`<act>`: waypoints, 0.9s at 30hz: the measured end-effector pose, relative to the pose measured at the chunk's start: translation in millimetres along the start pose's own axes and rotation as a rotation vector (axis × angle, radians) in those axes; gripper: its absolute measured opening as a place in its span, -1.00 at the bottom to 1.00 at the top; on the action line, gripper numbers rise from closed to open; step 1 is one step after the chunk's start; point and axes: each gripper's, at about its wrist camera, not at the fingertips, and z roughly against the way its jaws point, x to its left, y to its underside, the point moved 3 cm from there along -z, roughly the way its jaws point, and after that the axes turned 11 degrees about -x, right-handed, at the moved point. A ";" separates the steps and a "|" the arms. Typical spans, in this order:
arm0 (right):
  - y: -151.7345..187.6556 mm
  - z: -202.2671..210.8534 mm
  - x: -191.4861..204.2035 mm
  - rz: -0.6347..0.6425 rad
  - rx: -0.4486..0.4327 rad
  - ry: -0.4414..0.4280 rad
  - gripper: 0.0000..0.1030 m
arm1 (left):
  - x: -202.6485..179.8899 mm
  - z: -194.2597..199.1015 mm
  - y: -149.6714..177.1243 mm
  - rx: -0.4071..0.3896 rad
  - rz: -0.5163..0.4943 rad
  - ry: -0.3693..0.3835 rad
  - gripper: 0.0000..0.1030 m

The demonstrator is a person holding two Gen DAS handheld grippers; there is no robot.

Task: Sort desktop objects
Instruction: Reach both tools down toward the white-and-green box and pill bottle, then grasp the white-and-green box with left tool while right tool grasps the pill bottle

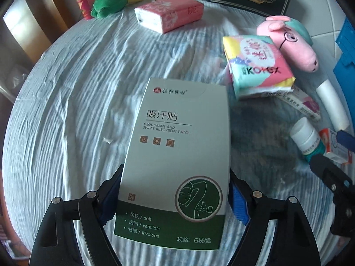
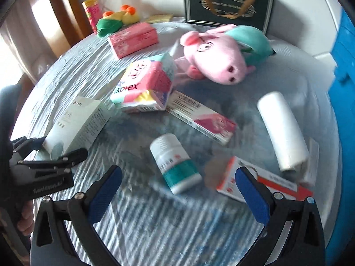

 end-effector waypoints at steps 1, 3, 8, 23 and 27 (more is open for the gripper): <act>-1.5 -3.1 2.5 0.010 0.002 0.004 1.00 | -0.9 -2.1 1.7 0.005 0.005 0.004 0.59; -1.8 -9.5 2.9 0.017 0.017 0.013 1.00 | -3.2 -3.9 2.7 0.003 0.010 0.004 0.60; 4.7 -27.5 1.6 0.021 0.067 0.017 0.10 | -10.2 -4.6 -1.6 -0.005 0.011 0.012 0.66; 11.1 -23.4 5.3 0.019 0.054 0.049 -0.10 | -34.8 10.3 1.2 -0.044 -0.013 0.018 0.48; 11.3 -8.7 11.6 0.014 0.033 0.045 -0.11 | -24.4 28.1 8.7 -0.076 -0.032 0.032 0.48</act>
